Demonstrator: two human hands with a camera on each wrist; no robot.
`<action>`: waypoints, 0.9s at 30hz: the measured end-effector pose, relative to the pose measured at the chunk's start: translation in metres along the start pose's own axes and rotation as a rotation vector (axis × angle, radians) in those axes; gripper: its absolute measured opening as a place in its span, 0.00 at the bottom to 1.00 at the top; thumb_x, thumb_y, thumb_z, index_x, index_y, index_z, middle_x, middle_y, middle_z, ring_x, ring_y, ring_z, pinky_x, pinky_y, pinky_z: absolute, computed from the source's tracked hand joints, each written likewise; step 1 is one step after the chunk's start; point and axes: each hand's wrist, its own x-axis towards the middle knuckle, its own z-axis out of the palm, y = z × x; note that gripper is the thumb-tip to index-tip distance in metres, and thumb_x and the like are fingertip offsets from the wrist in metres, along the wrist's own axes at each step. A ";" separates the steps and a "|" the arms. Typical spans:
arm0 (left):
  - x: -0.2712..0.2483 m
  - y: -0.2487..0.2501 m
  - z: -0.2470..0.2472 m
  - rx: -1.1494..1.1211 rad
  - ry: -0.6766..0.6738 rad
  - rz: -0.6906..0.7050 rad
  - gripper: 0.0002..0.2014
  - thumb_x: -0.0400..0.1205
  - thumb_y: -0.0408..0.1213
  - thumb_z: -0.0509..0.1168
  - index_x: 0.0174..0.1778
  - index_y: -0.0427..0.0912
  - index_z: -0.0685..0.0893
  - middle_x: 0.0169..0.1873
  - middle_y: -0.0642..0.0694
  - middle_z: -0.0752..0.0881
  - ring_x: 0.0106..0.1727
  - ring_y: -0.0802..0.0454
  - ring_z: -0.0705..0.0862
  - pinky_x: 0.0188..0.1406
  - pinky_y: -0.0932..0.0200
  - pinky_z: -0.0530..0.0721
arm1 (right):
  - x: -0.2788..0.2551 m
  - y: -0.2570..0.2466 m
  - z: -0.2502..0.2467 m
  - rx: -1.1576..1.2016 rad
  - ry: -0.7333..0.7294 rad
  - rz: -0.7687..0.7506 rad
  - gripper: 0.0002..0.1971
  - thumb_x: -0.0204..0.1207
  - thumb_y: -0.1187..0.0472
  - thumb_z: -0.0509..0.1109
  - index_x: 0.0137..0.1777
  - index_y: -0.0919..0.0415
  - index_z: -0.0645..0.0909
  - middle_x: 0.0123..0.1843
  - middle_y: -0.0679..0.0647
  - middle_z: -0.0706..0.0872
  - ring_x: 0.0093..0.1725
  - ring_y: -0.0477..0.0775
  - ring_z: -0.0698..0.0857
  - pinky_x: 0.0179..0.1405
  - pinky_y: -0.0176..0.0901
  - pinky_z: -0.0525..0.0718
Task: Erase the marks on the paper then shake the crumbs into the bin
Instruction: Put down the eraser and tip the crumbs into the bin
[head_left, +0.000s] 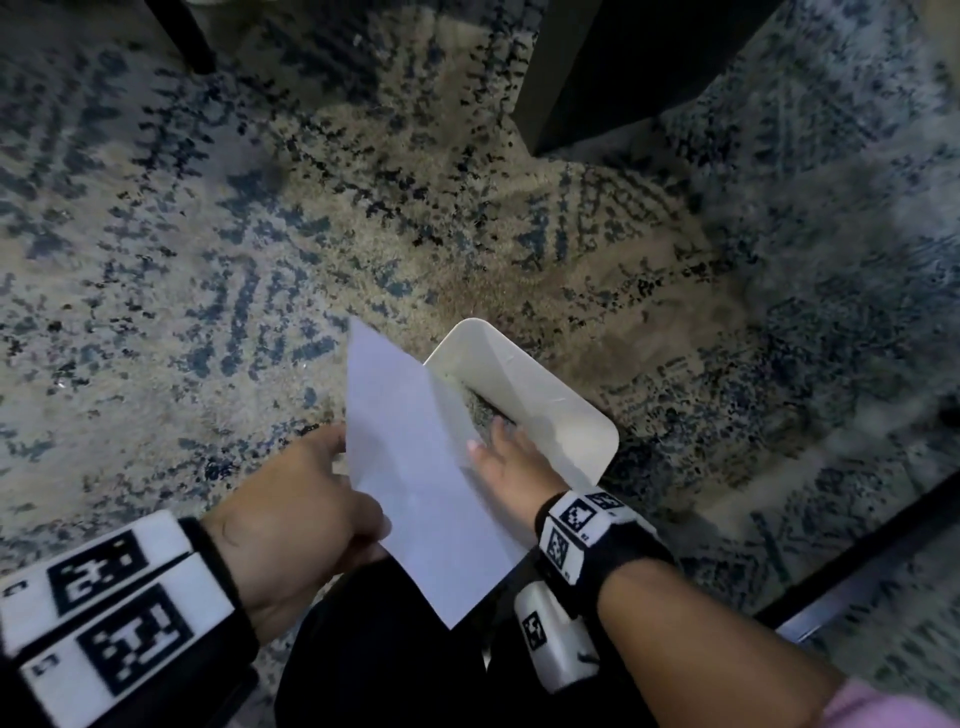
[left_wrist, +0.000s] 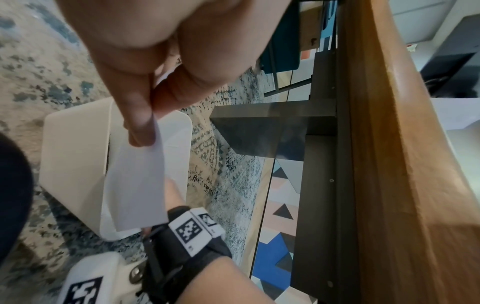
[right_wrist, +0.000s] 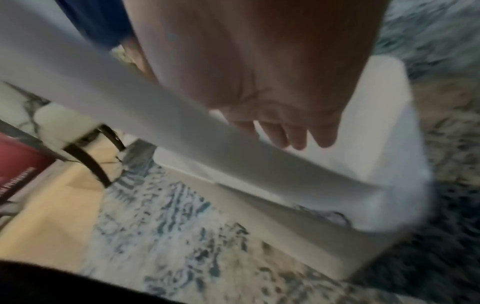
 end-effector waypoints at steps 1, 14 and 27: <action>0.001 0.000 0.001 0.004 0.014 -0.006 0.25 0.70 0.10 0.55 0.55 0.40 0.78 0.44 0.25 0.86 0.43 0.35 0.84 0.34 0.53 0.84 | -0.003 -0.009 0.001 0.039 0.021 -0.098 0.33 0.82 0.40 0.49 0.83 0.50 0.45 0.85 0.51 0.42 0.84 0.52 0.42 0.83 0.54 0.44; 0.009 0.001 -0.010 0.069 0.167 -0.114 0.10 0.74 0.14 0.54 0.43 0.23 0.79 0.30 0.34 0.84 0.25 0.42 0.80 0.13 0.63 0.81 | -0.011 -0.021 0.007 0.097 -0.095 -0.246 0.33 0.83 0.43 0.51 0.83 0.54 0.43 0.85 0.46 0.43 0.83 0.47 0.42 0.80 0.43 0.41; 0.002 -0.004 -0.034 -0.136 0.054 -0.146 0.16 0.79 0.16 0.49 0.37 0.32 0.80 0.19 0.45 0.89 0.22 0.52 0.88 0.13 0.61 0.83 | 0.003 0.008 0.001 0.022 -0.166 -0.041 0.27 0.86 0.50 0.47 0.81 0.61 0.54 0.85 0.57 0.52 0.83 0.54 0.54 0.78 0.42 0.52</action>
